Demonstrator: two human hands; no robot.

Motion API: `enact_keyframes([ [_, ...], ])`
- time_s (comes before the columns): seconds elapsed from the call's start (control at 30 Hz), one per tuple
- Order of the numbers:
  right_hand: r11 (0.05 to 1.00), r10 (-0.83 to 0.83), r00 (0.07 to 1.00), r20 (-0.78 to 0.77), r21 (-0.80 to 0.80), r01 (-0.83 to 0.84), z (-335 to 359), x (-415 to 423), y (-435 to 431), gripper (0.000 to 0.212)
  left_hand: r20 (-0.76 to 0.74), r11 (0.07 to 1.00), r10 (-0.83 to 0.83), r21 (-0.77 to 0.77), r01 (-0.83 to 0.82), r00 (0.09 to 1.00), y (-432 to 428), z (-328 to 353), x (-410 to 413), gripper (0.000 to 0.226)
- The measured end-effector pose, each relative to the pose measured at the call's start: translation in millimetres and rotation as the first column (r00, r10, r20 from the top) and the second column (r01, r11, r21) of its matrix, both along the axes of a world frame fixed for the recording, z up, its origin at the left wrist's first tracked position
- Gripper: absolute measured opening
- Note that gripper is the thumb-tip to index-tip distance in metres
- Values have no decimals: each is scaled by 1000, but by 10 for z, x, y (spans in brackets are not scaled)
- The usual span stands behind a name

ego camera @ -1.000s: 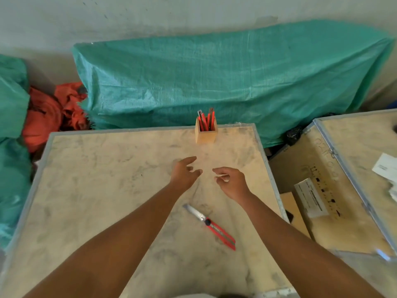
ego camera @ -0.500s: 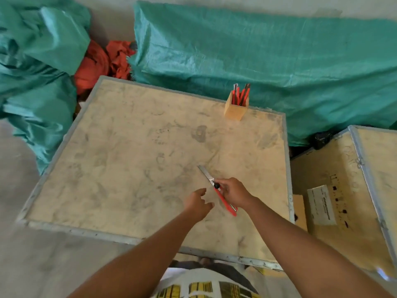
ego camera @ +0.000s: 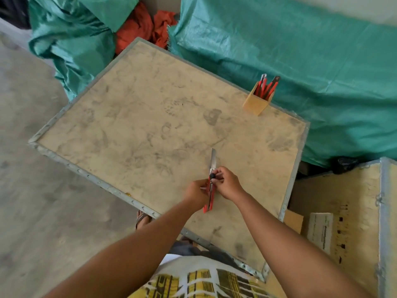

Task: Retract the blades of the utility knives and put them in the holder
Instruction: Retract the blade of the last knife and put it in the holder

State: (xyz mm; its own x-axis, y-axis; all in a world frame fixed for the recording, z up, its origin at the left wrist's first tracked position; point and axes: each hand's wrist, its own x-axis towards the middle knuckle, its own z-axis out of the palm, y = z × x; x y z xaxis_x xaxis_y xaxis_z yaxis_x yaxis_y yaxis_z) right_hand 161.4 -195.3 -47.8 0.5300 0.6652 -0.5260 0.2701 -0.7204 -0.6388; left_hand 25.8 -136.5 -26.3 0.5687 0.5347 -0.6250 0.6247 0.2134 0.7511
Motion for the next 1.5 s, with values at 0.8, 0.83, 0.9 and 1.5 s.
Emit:
enact_keyframes([
  [0.8,936,31,997,-66,352,-5,1059,-245,54,17,410,935,152,-353,3,899,489,771,-667,43],
  [0.83,936,58,997,-44,350,-39,1096,-269,95,18,414,929,157,-371,9,896,548,793,-688,44],
  [0.9,937,118,993,10,330,-114,1159,-326,178,20,424,912,168,-410,23,890,666,819,-731,46],
  [1.5,922,-97,972,214,386,7,1522,-813,728,26,484,886,-26,-395,244,875,1686,1080,-659,47],
])
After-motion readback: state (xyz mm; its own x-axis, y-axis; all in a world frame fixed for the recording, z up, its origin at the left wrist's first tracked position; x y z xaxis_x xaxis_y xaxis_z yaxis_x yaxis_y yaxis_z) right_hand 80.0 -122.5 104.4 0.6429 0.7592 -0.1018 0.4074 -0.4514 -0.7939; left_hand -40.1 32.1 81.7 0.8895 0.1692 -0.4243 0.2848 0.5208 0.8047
